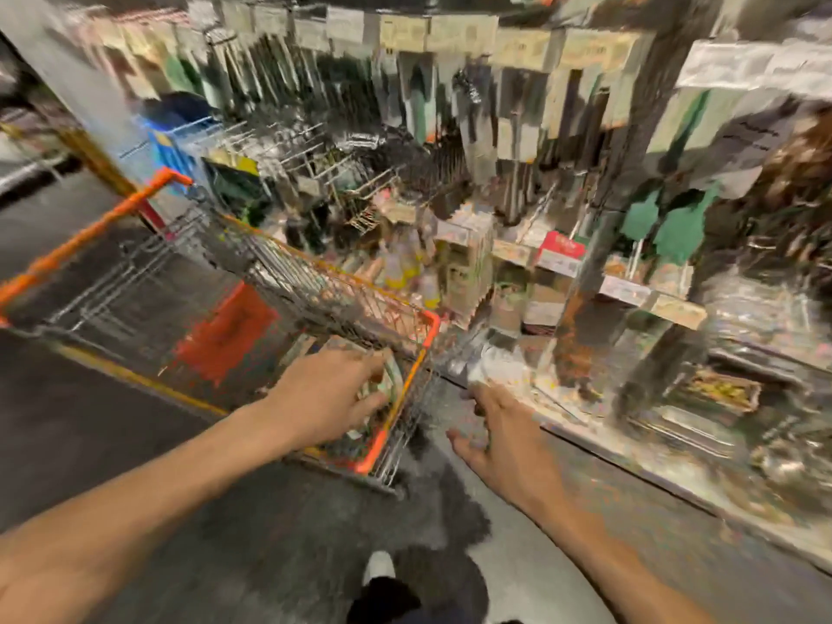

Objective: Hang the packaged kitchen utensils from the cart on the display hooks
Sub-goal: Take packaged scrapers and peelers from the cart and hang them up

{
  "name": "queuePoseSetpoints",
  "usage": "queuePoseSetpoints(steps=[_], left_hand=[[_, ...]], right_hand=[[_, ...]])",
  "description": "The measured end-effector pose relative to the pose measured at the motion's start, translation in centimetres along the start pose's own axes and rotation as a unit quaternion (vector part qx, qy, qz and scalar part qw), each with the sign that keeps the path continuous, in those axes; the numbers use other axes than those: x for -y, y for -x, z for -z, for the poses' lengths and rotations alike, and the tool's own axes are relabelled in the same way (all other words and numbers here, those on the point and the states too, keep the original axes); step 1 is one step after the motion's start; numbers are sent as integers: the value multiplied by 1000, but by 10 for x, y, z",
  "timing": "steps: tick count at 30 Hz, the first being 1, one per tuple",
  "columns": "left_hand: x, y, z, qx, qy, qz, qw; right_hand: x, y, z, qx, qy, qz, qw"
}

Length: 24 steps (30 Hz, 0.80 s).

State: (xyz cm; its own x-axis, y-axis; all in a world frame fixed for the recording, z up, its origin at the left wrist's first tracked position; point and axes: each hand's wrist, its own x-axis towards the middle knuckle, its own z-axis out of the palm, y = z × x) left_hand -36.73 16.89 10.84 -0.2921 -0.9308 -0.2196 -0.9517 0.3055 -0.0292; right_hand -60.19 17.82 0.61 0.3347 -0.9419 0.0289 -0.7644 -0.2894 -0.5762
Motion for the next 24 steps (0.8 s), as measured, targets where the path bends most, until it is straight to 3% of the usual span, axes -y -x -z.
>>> queuePoseSetpoints(steps=[4, 8, 12, 17, 24], left_hand=[[75, 14, -52, 48, 75, 82, 993], [151, 12, -105, 58, 213, 128, 967], [210, -7, -160, 113, 249, 143, 951], [269, -42, -225, 189, 278, 165, 927], [320, -114, -311, 286, 297, 185, 892]], right_hand=[[45, -25, -72, 102, -25, -33, 994], [91, -65, -140, 124, -38, -54, 990], [117, -107, -194, 151, -34, -105, 982], [121, -151, -243, 184, -28, -193, 963], [70, -218, -314, 264, -18, -308, 914]])
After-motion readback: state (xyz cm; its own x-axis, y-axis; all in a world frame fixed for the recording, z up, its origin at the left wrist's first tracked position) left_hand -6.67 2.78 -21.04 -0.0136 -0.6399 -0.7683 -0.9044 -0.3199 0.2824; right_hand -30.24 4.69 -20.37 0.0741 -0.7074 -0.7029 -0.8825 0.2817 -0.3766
